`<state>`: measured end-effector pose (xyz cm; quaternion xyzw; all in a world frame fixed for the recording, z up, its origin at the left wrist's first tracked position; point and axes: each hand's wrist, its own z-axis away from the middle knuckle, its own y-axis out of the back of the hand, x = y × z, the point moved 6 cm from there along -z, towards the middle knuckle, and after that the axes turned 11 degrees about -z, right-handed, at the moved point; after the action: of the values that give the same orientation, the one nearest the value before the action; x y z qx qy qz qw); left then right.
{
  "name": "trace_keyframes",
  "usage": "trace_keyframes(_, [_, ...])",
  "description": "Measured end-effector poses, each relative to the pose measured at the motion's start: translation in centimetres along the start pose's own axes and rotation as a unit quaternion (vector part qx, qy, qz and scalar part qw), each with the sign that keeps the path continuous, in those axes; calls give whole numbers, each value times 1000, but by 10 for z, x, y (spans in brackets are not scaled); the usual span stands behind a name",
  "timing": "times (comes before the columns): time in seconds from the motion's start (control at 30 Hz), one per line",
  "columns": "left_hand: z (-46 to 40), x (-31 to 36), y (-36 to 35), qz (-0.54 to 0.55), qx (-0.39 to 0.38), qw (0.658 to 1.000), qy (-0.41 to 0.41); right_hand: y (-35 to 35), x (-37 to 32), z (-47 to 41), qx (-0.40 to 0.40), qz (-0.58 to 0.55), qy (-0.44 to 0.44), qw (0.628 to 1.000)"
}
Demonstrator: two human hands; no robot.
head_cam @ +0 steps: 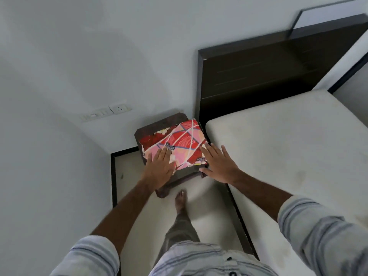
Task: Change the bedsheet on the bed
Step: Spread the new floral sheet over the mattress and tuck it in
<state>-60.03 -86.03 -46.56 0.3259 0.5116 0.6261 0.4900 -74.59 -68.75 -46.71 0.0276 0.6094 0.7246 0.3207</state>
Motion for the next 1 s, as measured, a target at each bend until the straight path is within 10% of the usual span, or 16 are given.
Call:
trace_keyframes(0.37, [-180,-132,-111,107,-165,978,70,-75,49,-208,-119,-143,-118,975])
trace_keyframes(0.77, [-258,-194,-185,100,-177,962,182,-170,70,-272,-152,-139,-108,973])
trace_keyframes(1.0, [-267,-171,-154,61,-147,981,109,-146,84,-277,-83,-321,-153,931])
